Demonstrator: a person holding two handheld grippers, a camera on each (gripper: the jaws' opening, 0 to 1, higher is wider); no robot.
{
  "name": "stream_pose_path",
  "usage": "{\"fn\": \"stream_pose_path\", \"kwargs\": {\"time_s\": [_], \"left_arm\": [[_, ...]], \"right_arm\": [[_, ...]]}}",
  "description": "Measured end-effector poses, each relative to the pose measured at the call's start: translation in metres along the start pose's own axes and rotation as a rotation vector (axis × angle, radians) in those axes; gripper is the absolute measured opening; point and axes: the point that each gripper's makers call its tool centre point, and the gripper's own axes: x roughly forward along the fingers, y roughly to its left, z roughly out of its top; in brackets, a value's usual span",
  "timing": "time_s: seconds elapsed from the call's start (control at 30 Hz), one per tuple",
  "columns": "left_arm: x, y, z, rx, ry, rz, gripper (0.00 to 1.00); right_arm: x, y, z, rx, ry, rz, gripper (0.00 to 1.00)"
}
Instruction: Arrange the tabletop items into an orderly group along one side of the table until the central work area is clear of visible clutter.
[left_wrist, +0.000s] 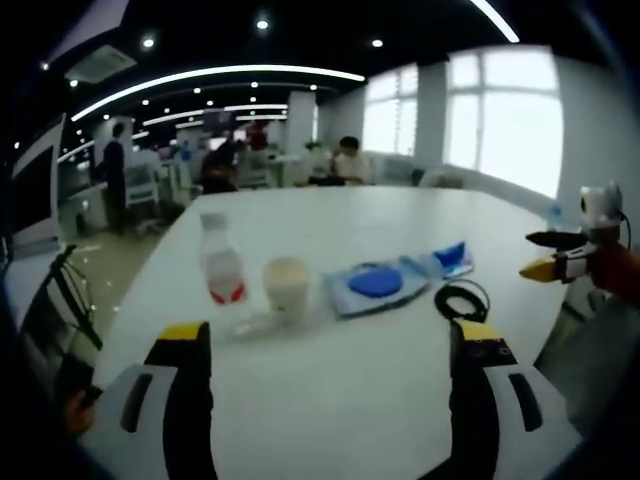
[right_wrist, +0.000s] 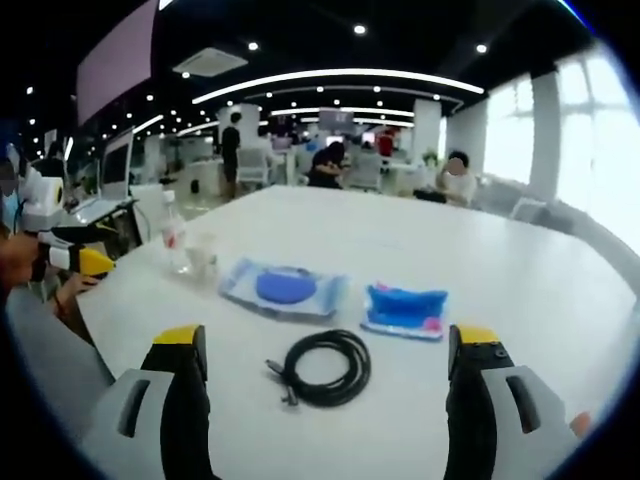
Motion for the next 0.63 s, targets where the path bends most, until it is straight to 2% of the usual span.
{"fn": "stream_pose_path", "kwargs": {"time_s": [0.63], "left_arm": [[-0.0013, 0.0038, 0.0019, -0.016, -0.013, 0.006, 0.96]], "right_arm": [[0.0, 0.0015, 0.0006, -0.001, -0.004, 0.004, 0.99]]}}
